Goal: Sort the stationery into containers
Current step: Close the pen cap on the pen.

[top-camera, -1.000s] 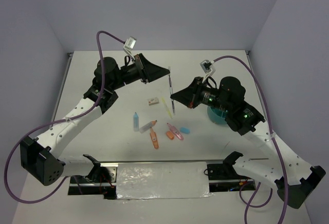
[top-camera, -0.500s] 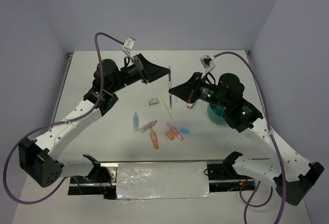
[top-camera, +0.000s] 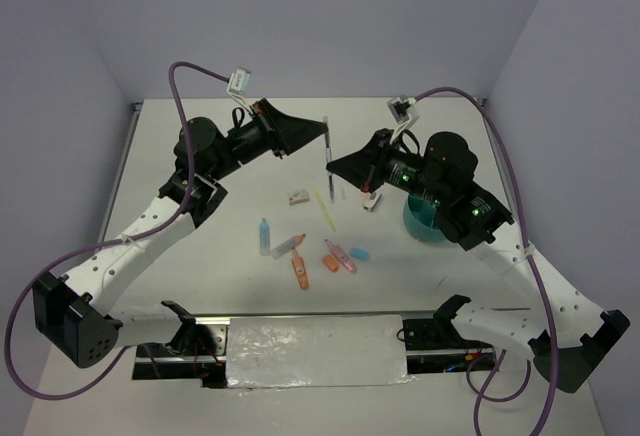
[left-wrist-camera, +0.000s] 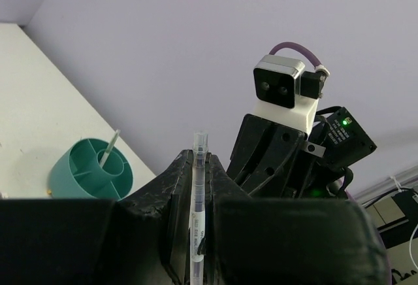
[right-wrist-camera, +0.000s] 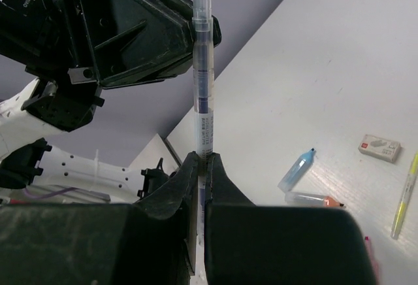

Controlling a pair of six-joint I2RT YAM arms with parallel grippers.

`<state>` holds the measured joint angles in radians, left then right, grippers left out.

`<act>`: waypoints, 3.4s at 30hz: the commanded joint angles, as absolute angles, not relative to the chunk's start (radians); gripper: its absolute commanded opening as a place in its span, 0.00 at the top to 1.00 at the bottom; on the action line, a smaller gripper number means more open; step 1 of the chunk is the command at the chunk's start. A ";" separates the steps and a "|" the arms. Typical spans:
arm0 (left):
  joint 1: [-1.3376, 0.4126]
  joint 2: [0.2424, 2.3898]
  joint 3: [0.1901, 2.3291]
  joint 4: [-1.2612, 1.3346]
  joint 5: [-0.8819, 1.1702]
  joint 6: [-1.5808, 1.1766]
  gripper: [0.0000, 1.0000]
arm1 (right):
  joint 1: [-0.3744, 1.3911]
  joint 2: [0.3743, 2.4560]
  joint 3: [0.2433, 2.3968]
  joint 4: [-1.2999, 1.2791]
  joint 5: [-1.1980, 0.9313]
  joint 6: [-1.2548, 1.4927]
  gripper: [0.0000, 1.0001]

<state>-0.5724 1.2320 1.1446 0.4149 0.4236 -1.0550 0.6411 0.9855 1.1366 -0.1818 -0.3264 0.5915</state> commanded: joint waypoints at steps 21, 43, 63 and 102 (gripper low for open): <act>-0.635 1.212 1.144 0.226 0.612 -0.969 1.00 | 0.540 1.077 1.419 -0.060 -0.284 0.419 1.00; -0.568 1.192 1.376 -0.072 0.528 -0.749 0.55 | 0.502 1.071 1.401 -0.172 -0.436 0.295 1.00; -0.474 1.348 1.588 0.081 0.652 -0.801 0.36 | 0.624 1.037 1.287 -0.201 -0.502 0.333 1.00; -0.534 1.330 1.456 0.098 0.733 -0.848 1.00 | 0.624 1.236 1.641 -0.348 -0.407 0.256 1.00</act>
